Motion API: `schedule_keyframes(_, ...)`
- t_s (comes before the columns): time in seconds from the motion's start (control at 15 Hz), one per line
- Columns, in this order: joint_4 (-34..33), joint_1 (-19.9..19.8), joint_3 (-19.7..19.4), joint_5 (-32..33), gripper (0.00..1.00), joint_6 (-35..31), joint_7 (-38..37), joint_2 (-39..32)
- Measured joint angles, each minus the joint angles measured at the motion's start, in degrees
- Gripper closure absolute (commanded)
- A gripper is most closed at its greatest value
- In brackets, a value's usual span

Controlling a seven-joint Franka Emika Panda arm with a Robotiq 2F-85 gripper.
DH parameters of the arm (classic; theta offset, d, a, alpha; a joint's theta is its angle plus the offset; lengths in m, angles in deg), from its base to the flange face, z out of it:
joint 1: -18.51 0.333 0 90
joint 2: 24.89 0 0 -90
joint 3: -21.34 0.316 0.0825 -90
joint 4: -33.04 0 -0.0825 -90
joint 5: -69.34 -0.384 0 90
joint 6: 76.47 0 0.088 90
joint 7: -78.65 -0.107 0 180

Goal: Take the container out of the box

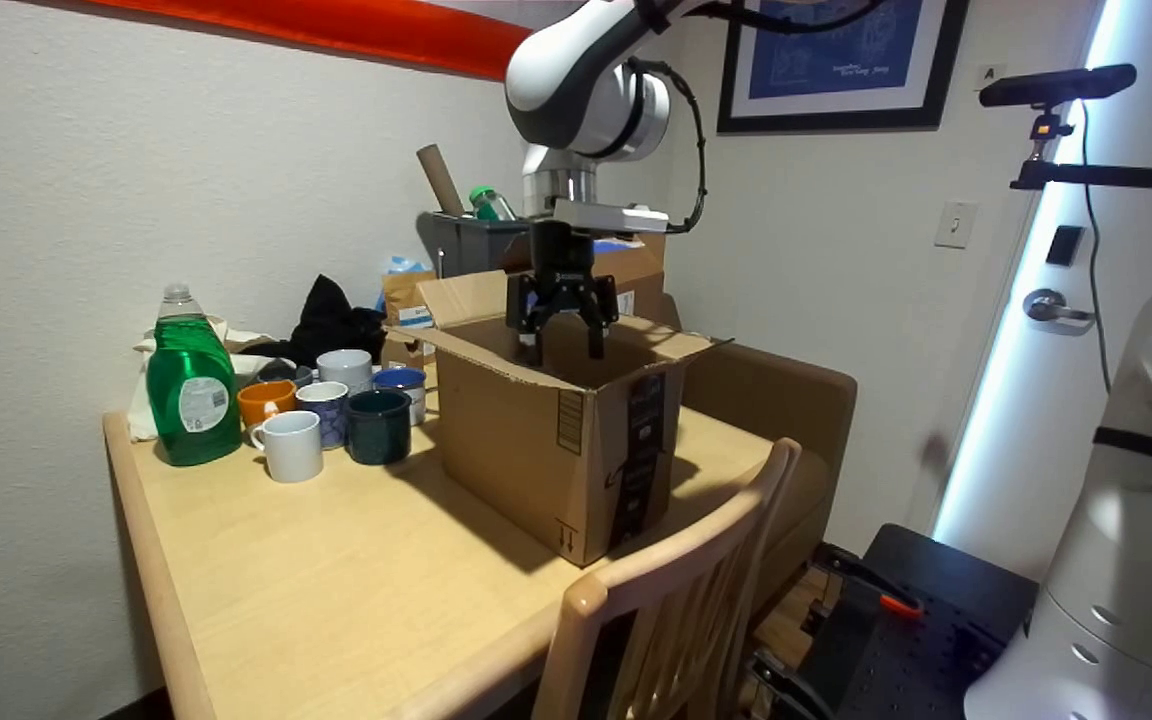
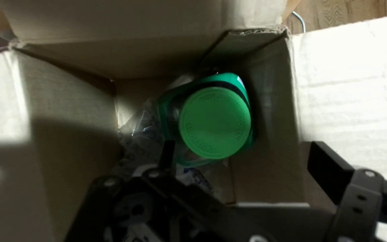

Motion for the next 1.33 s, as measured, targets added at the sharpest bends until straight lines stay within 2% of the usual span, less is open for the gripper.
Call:
schedule_keyframes(0.93,0.9,-0.8,-0.1,-0.3,0.0,0.0,0.6,0.0)
schedule_keyframes(1.33,2.8,-2.8,-1.6,-1.0,0.0,-0.2,3.0,0.1)
